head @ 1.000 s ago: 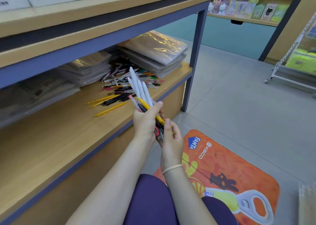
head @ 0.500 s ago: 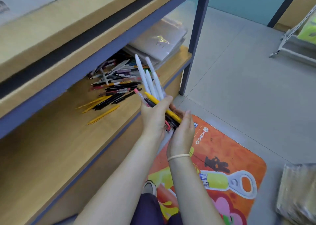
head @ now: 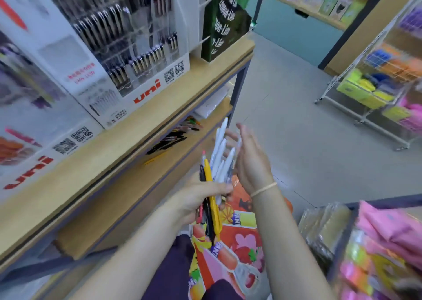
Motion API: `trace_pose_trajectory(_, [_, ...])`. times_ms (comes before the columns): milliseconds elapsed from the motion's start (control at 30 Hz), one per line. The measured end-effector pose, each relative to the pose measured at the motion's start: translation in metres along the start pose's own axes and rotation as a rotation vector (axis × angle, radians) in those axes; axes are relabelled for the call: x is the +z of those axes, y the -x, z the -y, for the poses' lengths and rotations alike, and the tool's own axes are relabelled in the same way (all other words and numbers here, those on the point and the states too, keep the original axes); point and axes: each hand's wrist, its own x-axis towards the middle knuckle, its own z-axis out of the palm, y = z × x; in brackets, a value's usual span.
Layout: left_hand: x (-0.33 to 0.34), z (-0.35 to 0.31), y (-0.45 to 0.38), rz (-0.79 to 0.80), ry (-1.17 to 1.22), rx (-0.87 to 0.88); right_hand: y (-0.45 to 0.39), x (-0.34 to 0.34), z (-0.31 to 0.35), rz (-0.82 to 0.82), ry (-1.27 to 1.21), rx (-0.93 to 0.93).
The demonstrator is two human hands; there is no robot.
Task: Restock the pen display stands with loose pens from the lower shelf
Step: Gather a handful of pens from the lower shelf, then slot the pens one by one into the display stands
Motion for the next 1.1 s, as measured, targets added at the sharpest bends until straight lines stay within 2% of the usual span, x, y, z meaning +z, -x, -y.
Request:
trace_pose_trajectory(100, [0.039, -0.016, 0.094, 0.031, 0.046, -0.042, 0.064, 0.029, 0.056, 0.090, 0.115, -0.026])
trace_pose_trajectory(233, [0.075, -0.018, 0.197, -0.051, 0.107, -0.048, 0.157, 0.056, 0.081, 0.308, 0.179, 0.003])
trace_pose_trajectory(367, [0.084, -0.004, 0.261, -0.131, 0.182, 0.005, 0.229, 0.089, 0.066, 0.438, 0.263, -0.028])
trace_pose_trajectory(533, [0.064, 0.018, 0.323, -0.269, 0.215, 0.094, 0.280, 0.118, 0.037, 0.572, 0.328, -0.065])
trace_pose_trajectory(767, [0.027, 0.032, 0.385, -0.276, 0.359, 0.166, 0.325, 0.170, 0.005, 0.729, 0.644, -0.043])
trace_pose_trajectory(833, [0.011, 0.029, 0.402, -0.369, 0.395, 0.243, 0.337, 0.190, -0.009, 0.718, 0.602, 0.015])
trace_pose_trajectory(1000, [-0.071, 0.011, 0.447, -0.835, 0.678, 0.532, 0.381, 0.241, -0.073, 0.680, 0.458, 0.179])
trace_pose_trajectory(1100, [-0.128, -0.002, 0.486, -0.972, 0.817, 0.666, 0.425, 0.288, -0.113, 0.644, 0.434, 0.174])
